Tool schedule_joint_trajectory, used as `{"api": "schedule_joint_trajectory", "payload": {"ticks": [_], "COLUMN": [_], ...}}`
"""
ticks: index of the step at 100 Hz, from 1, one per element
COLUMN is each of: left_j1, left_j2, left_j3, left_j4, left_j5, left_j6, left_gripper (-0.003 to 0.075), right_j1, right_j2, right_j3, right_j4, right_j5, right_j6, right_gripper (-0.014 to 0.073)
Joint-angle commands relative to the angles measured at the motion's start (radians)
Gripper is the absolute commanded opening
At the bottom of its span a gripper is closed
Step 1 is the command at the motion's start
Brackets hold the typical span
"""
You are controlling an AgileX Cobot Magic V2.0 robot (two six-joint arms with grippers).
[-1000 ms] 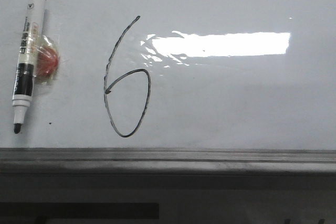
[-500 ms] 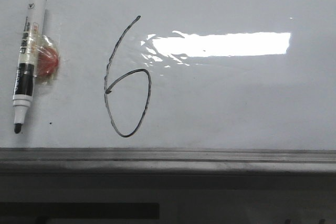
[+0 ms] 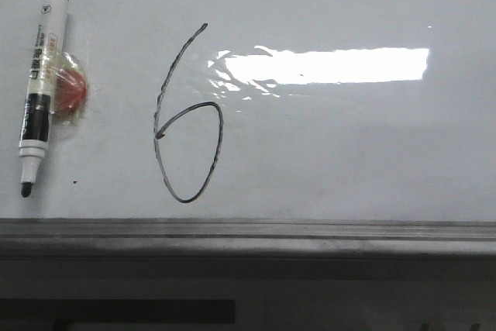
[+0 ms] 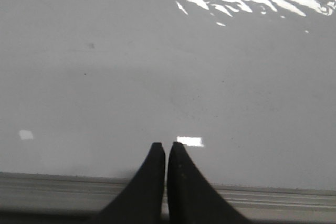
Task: Write number 6 on whiteboard
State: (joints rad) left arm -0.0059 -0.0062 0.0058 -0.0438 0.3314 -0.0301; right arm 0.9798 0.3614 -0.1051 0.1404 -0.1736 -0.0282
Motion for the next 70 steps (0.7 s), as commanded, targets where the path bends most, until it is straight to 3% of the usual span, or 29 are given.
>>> {"api": "schedule_joint_trajectory", "payload": {"ticks": [1,16,30,70], "left_j1": [0.004,0.004,0.004,0.004], "left_j2": [-0.031,-0.031,-0.031,-0.031], "left_j3": [0.043,0.043,0.043,0.043], "left_j4": [-0.002,-0.002,-0.002,-0.002], "left_j5": [-0.043,-0.043,-0.043,-0.043], "left_j6": [-0.009,-0.009,-0.009,-0.009], "left_gripper": [-0.0019,-0.0019,-0.0019,-0.0019], "right_j1": [-0.004,-0.007,-0.084,-0.683], "right_j2": [0.003,0.003,0.003,-0.004], "right_j3": [-0.027,-0.027,-0.027,0.079], "right_j4": [-0.013,-0.005,-0.019,-0.064], "right_j5": [-0.096,-0.155,-0.176,-0.229], "right_j6": [-0.009,-0.009,-0.009,0.0], "right_gripper": [-0.0064,-0.0064,-0.0064,-0.0064]}}
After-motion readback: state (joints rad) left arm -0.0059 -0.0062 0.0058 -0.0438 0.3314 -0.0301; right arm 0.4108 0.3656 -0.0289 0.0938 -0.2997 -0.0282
